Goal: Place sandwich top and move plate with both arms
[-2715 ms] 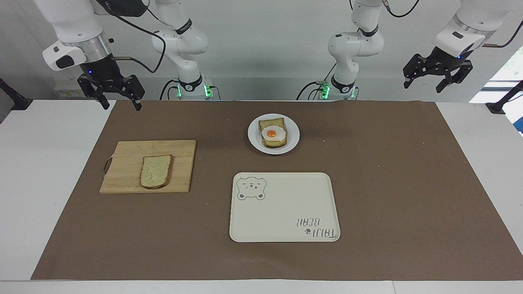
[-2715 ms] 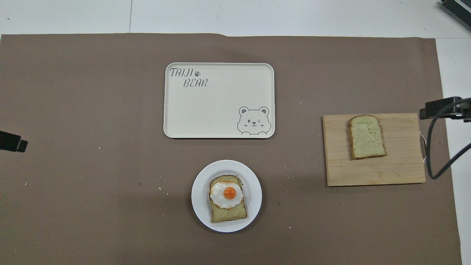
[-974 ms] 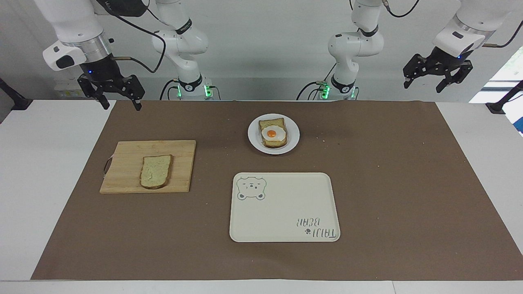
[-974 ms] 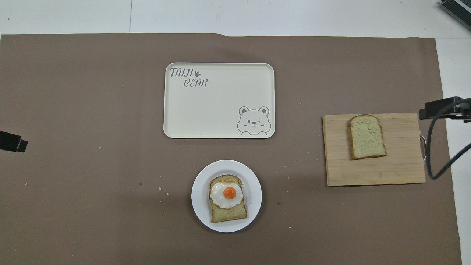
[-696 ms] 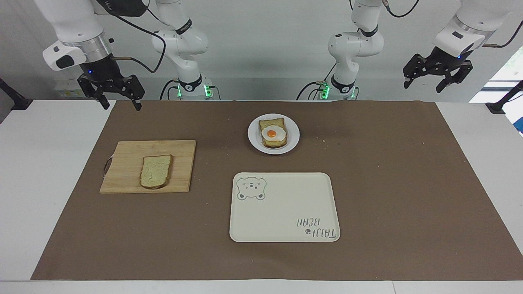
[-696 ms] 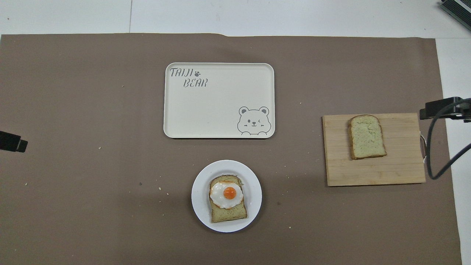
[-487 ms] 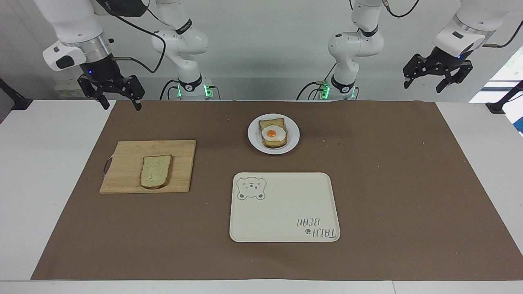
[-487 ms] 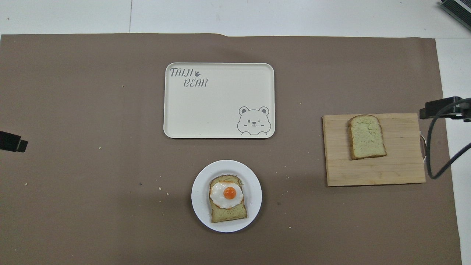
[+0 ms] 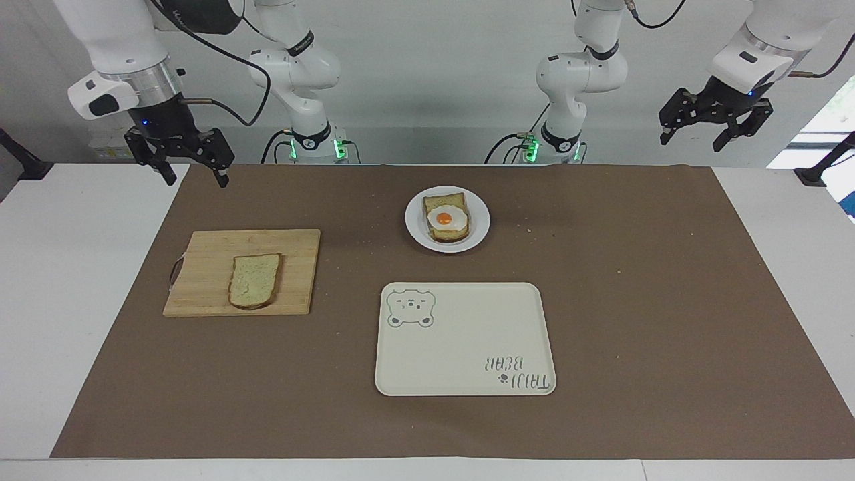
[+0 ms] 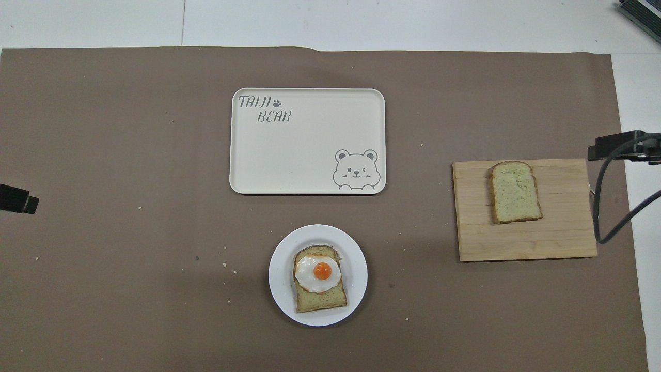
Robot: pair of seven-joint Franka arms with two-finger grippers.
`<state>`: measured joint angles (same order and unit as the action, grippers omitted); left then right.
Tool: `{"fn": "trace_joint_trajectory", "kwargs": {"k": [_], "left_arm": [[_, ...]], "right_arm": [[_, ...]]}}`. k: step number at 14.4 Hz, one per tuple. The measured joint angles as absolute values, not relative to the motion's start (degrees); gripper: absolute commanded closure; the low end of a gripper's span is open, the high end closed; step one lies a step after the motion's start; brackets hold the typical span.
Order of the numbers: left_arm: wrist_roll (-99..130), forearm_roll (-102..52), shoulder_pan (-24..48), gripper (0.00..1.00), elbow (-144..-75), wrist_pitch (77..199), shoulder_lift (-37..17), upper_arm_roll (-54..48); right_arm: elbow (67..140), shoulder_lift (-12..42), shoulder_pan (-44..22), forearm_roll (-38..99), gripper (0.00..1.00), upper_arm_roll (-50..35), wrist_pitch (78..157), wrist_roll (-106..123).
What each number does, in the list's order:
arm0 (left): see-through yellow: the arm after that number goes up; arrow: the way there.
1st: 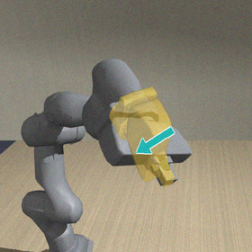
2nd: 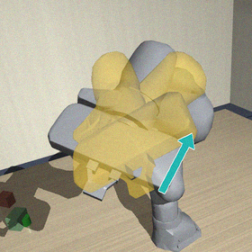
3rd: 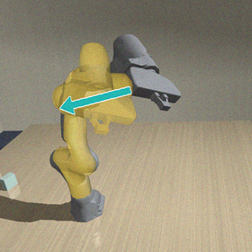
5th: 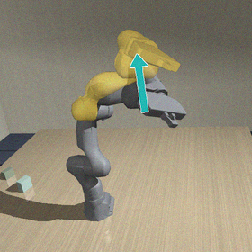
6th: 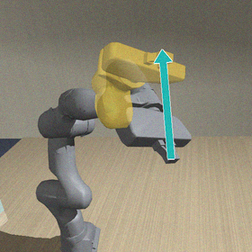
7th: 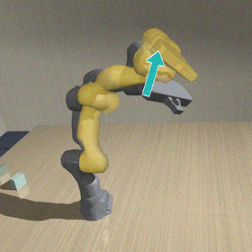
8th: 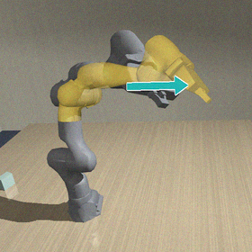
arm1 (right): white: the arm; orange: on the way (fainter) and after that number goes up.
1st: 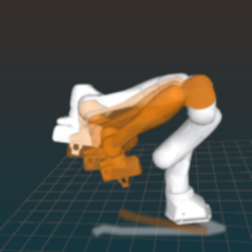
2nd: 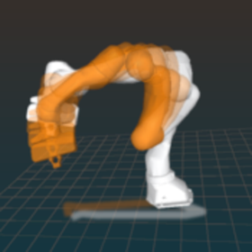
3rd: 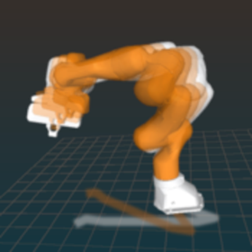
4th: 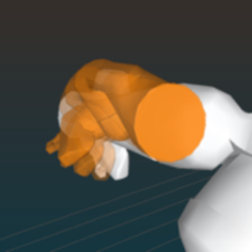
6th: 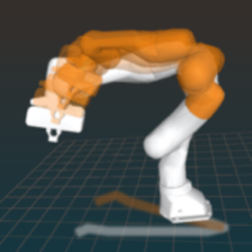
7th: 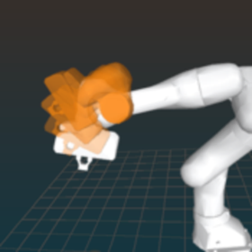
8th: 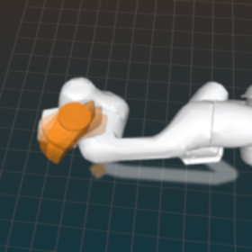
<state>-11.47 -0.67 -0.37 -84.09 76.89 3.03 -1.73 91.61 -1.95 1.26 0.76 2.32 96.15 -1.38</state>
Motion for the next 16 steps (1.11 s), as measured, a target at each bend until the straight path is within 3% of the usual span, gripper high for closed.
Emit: {"fn": "trace_joint_trajectory", "kwargs": {"k": [8, 16], "left_arm": [[-11.47, -0.67, -0.37, 0.0, -84.09, 76.89, 3.03, -1.73], [-11.47, -0.67, -0.37, 0.0, -84.09, 76.89, 3.04, -1.73]], "right_arm": [[94.14, -2.02, 2.45, 0.76, 0.0, 2.34, 96.51, -1.21], [99.02, -2.8, 4.09, 0.75, 0.0, 2.35, 102.47, 6.49]]}}
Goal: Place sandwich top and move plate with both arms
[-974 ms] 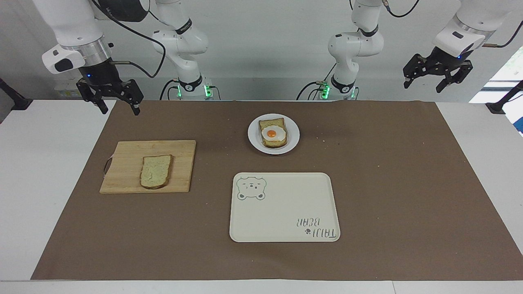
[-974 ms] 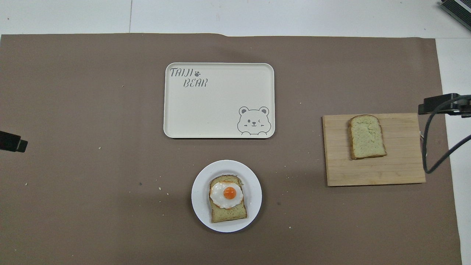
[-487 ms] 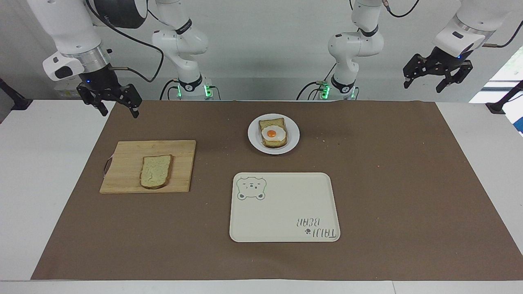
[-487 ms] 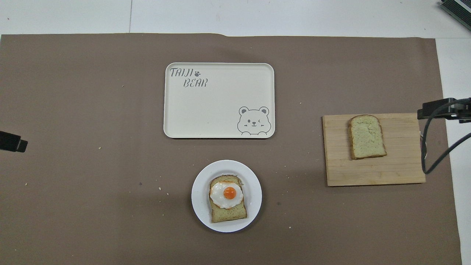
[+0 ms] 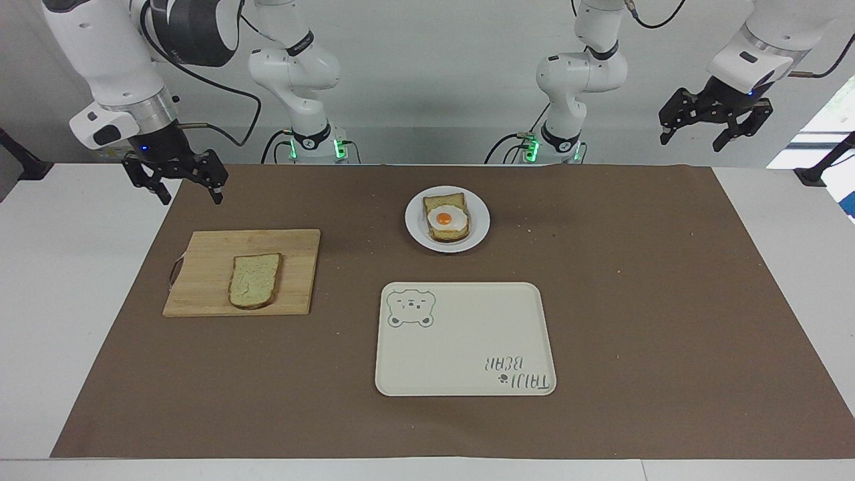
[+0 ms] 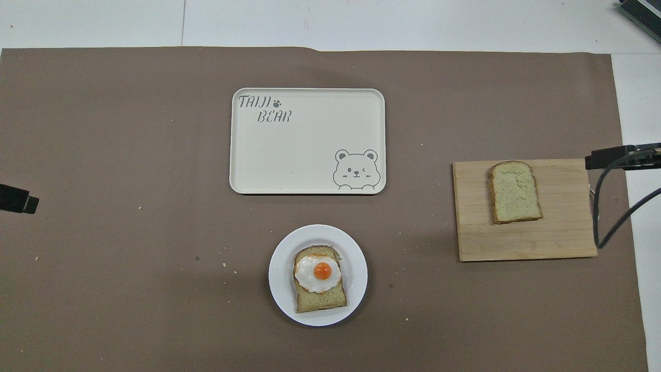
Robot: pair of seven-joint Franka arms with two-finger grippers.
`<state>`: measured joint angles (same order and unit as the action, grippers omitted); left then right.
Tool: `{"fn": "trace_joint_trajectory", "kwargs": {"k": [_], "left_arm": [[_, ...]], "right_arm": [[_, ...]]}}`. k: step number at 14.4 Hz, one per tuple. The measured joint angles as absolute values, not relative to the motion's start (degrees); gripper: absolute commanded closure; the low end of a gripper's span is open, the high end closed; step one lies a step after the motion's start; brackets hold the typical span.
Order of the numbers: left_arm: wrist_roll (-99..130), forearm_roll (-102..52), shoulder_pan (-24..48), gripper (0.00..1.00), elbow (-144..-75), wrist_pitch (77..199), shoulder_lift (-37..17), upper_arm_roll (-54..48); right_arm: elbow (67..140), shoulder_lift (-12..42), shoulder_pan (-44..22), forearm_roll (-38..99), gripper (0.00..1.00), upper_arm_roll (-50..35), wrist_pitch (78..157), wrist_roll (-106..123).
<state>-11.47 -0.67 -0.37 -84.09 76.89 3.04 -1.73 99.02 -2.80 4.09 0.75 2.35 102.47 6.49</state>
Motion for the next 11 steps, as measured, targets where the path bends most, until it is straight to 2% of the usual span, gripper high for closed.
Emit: {"fn": "trace_joint_trajectory", "kwargs": {"k": [6, 11], "left_arm": [[-11.47, -0.67, -0.37, 0.0, -84.09, 76.89, 3.04, -1.73], [-11.47, -0.67, -0.37, 0.0, -84.09, 76.89, 3.04, -1.73]], "right_arm": [[99.81, -3.17, 4.51, 0.75, 0.0, 2.36, 102.58, 6.5], [106.72, -1.52, 3.57, 1.06, 0.0, 1.74, 110.47, 6.52]]}}
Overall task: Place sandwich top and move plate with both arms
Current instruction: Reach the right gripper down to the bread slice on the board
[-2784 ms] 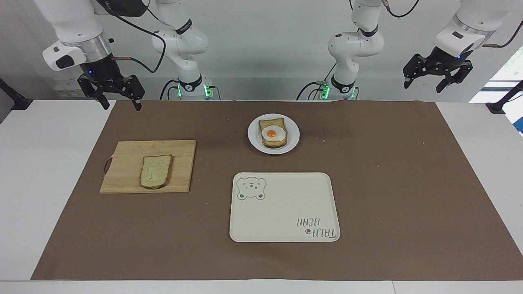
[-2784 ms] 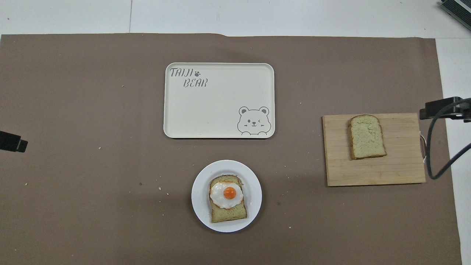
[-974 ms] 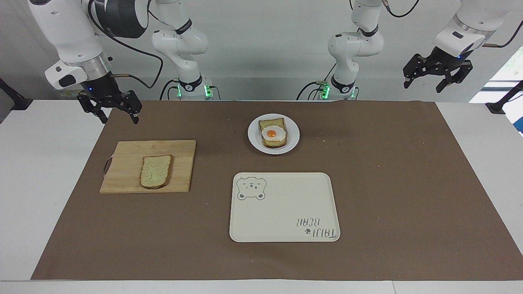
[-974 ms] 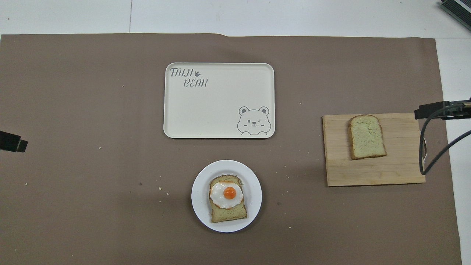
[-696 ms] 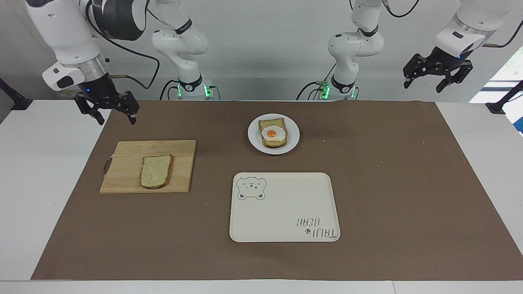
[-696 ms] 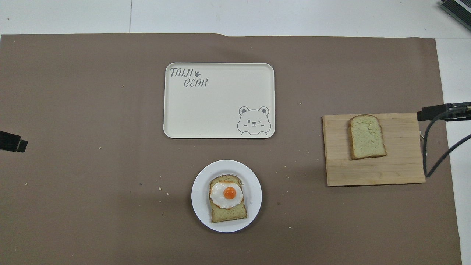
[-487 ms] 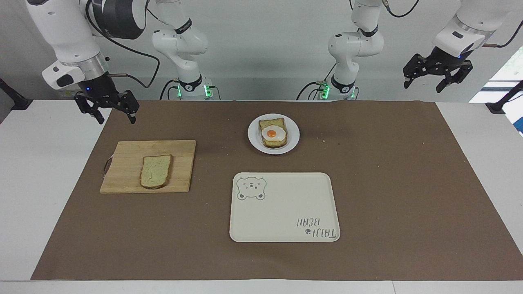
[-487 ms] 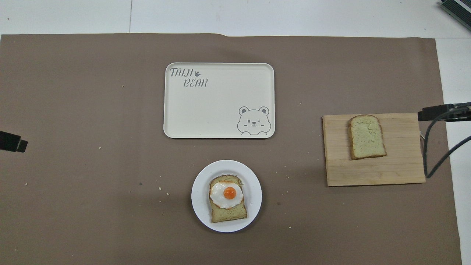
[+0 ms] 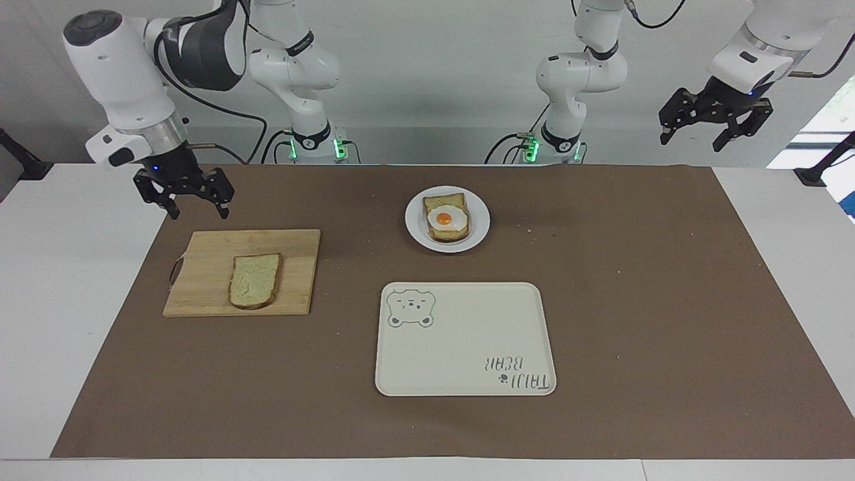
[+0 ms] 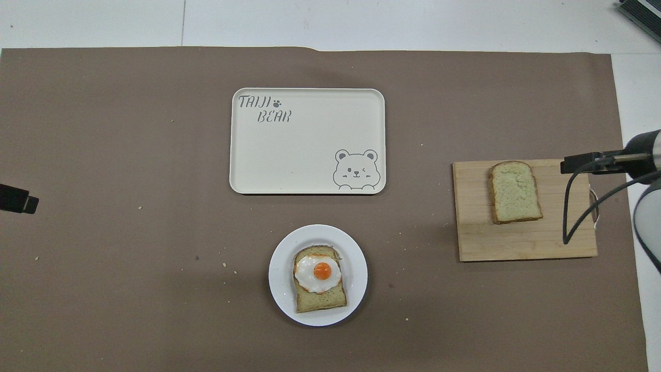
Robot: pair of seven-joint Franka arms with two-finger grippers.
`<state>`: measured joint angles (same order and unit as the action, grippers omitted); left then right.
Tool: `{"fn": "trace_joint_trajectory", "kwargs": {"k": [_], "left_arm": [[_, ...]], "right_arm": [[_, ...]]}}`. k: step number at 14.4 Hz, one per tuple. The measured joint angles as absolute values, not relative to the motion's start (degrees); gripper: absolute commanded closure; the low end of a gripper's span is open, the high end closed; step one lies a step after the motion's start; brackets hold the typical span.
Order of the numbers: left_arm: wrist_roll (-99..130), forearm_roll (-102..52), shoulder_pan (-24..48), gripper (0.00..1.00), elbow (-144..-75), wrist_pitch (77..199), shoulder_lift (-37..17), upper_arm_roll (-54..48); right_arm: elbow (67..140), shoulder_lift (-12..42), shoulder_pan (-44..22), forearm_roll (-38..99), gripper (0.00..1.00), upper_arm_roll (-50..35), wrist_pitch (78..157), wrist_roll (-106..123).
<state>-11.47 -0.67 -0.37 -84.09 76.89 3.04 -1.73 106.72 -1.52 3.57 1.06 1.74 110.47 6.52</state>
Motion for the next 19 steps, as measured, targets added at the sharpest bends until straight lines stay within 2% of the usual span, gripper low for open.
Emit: {"fn": "trace_joint_trajectory", "kwargs": {"k": [8, 12, 19], "left_arm": [[-11.47, -0.67, -0.37, 0.0, -84.09, 76.89, 3.04, -1.73], [-11.47, -0.67, -0.37, 0.0, -84.09, 76.89, 3.04, -1.73], [-11.47, -0.67, -0.37, 0.0, -84.09, 76.89, 3.04, -1.73]], "right_arm": [[108.58, 9.29, 2.74, 3.84, 0.0, 1.66, 120.77, 6.98], [111.53, 12.16, 3.59, 6.76, 0.0, 1.85, 127.18, 8.74], [113.12, 17.3, 5.11, 12.52, 0.0, 2.02, 133.71, 13.6]]}}
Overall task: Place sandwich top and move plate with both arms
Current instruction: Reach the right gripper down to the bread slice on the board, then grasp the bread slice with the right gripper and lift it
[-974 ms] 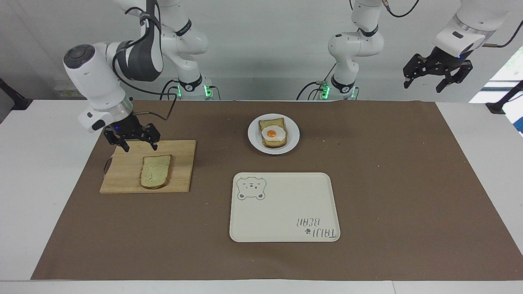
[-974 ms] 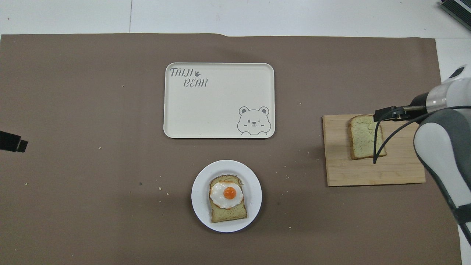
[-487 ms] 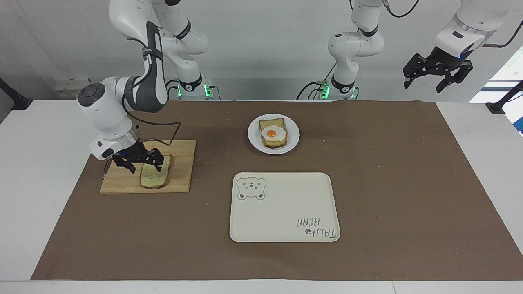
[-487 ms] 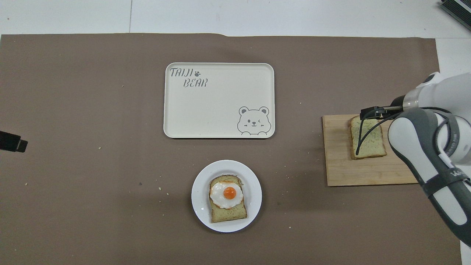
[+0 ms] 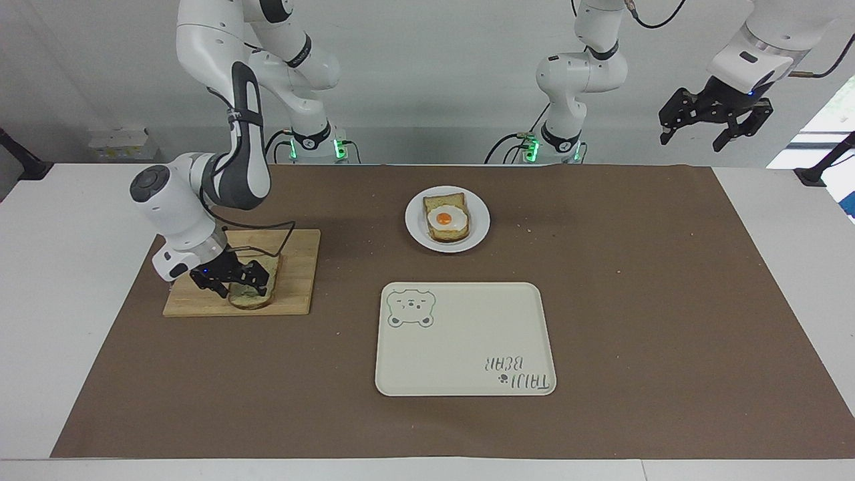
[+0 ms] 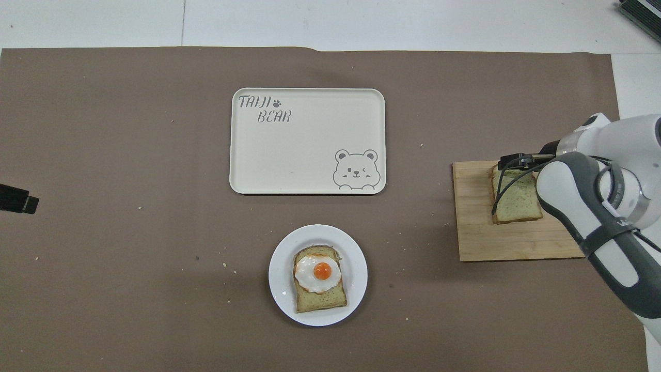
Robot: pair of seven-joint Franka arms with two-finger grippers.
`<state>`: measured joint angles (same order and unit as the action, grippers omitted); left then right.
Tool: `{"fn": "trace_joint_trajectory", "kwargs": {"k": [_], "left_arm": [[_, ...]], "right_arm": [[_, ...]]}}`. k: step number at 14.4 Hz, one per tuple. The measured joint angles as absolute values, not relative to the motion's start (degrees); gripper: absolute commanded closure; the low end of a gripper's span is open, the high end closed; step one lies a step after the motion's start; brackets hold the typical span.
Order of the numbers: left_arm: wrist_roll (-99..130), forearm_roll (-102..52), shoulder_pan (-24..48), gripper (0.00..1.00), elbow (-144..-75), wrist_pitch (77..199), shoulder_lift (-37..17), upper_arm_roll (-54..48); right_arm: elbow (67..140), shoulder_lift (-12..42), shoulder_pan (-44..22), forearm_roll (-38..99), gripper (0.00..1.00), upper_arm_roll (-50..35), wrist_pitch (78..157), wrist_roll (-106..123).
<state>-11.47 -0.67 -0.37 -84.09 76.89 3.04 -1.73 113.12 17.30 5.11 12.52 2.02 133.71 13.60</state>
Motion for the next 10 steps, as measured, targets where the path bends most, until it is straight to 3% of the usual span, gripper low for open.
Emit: {"fn": "trace_joint_trajectory", "kwargs": {"k": [4, 7, 8, 10], "left_arm": [[-11.47, -0.67, -0.37, 0.0, -84.09, 76.89, 3.04, -1.73], [-11.47, -0.68, -0.37, 0.0, -84.09, 76.89, 3.04, -1.73], [-11.47, -0.67, -0.37, 0.0, -84.09, 76.89, 3.04, -1.73], [-11.47, -0.67, -0.37, 0.0, -84.09, 76.89, 3.04, -1.73]], "right_arm": [[114.05, 17.69, 5.57, 12.68, 0.03, 2.03, 134.56, 14.17], [114.74, 17.86, 6.12, 12.7, 0.85, 2.03, 135.38, 15.64], [114.89, 17.91, 6.21, 12.72, 1.0, 2.03, 135.38, 16.26], [114.83, 17.78, 6.31, 12.73, 1.0, 2.04, 135.37, 16.48]]}}
